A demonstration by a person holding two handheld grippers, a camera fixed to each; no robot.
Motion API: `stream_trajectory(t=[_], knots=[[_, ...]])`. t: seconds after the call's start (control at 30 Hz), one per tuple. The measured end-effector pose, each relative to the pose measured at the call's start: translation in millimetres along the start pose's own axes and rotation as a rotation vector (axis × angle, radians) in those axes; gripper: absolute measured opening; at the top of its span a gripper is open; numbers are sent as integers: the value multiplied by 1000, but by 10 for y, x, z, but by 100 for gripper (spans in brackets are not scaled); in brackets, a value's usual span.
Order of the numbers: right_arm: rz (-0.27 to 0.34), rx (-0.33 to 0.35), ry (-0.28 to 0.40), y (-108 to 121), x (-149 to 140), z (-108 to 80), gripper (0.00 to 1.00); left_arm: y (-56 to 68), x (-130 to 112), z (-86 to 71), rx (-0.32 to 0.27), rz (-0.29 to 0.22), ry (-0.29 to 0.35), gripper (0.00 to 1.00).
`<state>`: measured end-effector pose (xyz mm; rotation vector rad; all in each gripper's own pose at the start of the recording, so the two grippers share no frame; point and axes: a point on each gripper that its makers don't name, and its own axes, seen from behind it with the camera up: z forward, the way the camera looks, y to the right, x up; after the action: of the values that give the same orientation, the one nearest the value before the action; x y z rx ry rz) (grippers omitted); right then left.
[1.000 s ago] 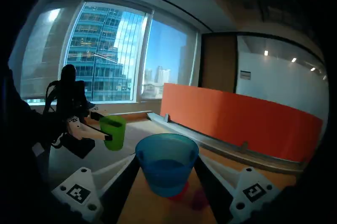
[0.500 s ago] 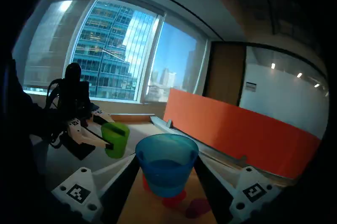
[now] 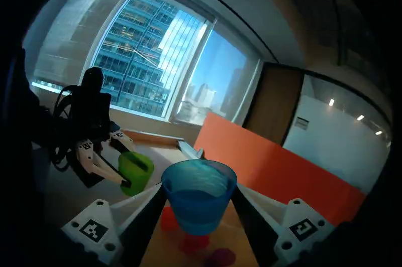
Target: Pour water
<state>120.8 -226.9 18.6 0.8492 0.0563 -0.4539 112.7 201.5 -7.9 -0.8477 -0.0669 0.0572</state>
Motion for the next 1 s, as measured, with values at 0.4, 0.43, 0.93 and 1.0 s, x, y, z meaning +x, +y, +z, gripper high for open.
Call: stream_trajectory(t=[0.4,0.43,0.93,1.0], knots=[[-133,2,9,43,211,60,89,113,-1,19,-23,1,4,85],[-143,4,10,48,225,72,89,123,-4,20,-26,0,4,85],[-302,10,7,115,425,231,89,243,-17,84,-55,1,6,85],[-323,10,6,119,445,250,89,249,-15,91,-57,0,7,85]])
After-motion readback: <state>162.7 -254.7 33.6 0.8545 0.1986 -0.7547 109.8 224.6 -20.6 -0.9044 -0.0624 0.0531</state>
